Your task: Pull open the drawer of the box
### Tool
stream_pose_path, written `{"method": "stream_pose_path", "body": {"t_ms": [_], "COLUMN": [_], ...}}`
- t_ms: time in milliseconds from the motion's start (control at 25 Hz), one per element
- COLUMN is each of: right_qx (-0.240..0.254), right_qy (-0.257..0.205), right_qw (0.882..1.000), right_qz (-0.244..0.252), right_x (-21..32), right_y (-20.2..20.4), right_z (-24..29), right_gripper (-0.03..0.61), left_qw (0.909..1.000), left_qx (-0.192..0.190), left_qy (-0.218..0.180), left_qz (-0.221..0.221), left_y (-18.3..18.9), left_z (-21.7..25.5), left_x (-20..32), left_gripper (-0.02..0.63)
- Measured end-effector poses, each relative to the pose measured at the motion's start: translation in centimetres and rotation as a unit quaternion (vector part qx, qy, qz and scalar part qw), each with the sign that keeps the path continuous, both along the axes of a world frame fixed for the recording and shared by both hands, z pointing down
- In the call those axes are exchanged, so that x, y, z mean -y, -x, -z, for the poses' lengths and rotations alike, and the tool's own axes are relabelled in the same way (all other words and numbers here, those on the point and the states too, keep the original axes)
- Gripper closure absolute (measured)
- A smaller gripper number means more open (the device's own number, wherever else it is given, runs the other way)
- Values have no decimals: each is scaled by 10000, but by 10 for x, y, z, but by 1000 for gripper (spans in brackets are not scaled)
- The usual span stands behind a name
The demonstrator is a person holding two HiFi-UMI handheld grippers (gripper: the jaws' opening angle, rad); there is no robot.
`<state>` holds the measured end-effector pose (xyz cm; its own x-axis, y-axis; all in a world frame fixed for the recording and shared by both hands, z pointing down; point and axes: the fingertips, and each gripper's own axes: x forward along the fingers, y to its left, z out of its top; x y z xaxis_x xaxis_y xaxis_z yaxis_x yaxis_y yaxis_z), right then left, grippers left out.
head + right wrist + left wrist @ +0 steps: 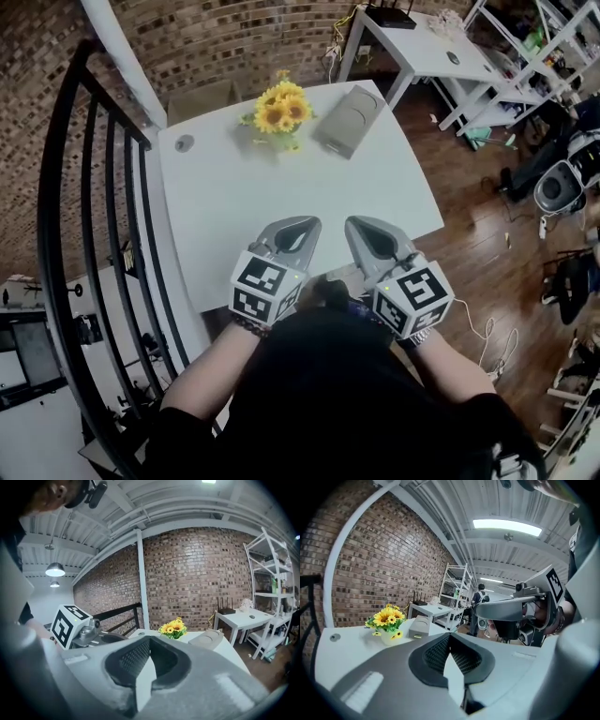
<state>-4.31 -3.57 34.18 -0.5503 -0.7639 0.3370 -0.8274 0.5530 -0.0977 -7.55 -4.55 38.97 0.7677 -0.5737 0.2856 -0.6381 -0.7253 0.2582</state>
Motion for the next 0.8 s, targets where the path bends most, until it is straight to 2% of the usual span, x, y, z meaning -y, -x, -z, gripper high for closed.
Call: {"method": "stream_pose_path", "body": {"t_ms": [280, 400, 640, 800], "right_qx": [33, 64, 79, 115], "right_qy": [216, 345, 638, 870], "right_qw": [9995, 9988, 9962, 9934], "right_qz": [241, 355, 594, 742], "right_x": [50, 77, 133, 158], "right_y": [-24, -41, -78, -95], "right_z": [-20, -29, -52, -72], "right_gripper": [589, 589, 589, 589], "left_qw": [9985, 9955, 9836, 9666], "left_qx": [-76, -211, -526, -842], "left_qy": [465, 801, 1500, 2109], "left_qz": [290, 455, 855, 1185], "left_y": [-23, -38, -68, -79], "left_z": [-27, -41, -75, -110], "left_x": [52, 82, 143, 172], "left_gripper": [598, 598, 597, 558]}}
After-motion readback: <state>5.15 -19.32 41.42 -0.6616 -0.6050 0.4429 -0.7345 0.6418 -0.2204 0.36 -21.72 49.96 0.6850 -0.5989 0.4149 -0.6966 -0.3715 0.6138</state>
